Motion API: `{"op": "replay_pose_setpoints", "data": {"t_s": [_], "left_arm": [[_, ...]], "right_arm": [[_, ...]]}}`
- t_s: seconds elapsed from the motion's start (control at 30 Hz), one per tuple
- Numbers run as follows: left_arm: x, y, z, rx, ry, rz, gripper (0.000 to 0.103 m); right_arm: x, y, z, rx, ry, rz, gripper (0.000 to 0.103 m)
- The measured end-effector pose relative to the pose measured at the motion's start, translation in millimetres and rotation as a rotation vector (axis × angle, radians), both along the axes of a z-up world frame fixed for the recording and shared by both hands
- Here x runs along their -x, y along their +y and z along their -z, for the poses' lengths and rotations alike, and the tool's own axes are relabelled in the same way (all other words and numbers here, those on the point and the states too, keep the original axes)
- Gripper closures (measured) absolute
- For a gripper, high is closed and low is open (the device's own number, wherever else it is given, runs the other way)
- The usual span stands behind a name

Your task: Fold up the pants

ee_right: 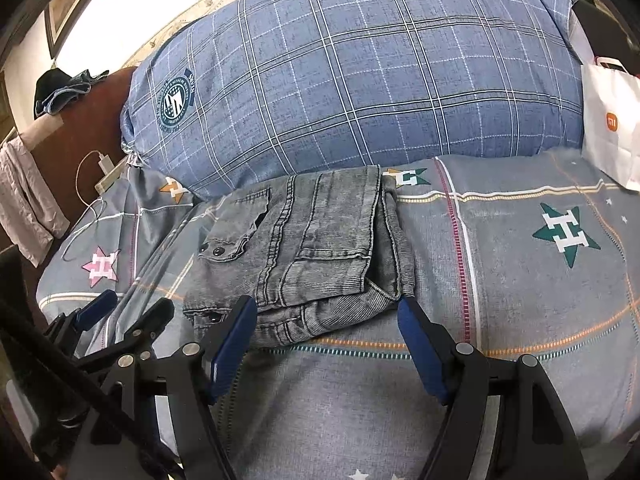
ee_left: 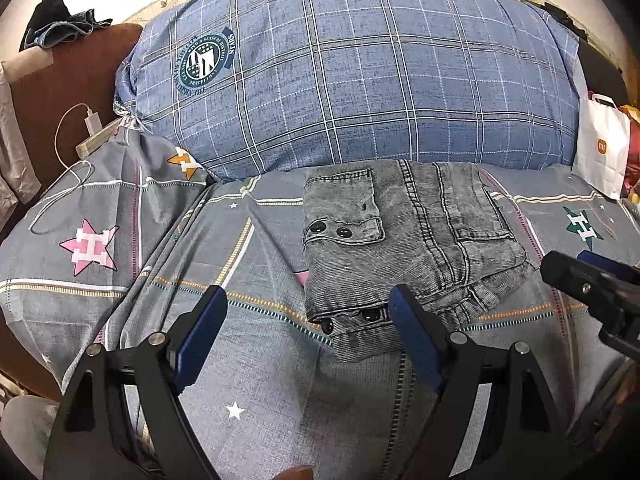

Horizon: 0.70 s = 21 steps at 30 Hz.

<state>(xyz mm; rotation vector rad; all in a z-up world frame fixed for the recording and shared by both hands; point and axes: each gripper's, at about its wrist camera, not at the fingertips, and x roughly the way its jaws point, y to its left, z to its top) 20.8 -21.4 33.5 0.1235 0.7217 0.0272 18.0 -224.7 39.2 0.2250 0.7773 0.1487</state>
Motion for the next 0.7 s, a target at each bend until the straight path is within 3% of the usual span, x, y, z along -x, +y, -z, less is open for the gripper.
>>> {"op": "replay_pose_setpoints", "data": {"t_s": [0.27, 0.7], "left_arm": [[-1.2, -1.2, -1.9, -0.013, -0.001, 0.014, 0.020], [-1.0, -7.0, 0.6, 0.003, 0.013, 0.040, 0.020]], "right_arm": [[0.7, 8.9, 0.0, 0.048, -0.010, -0.012, 0.029], [1.2, 6.6, -3.4, 0.041, -0.013, -0.014, 0.029]]}}
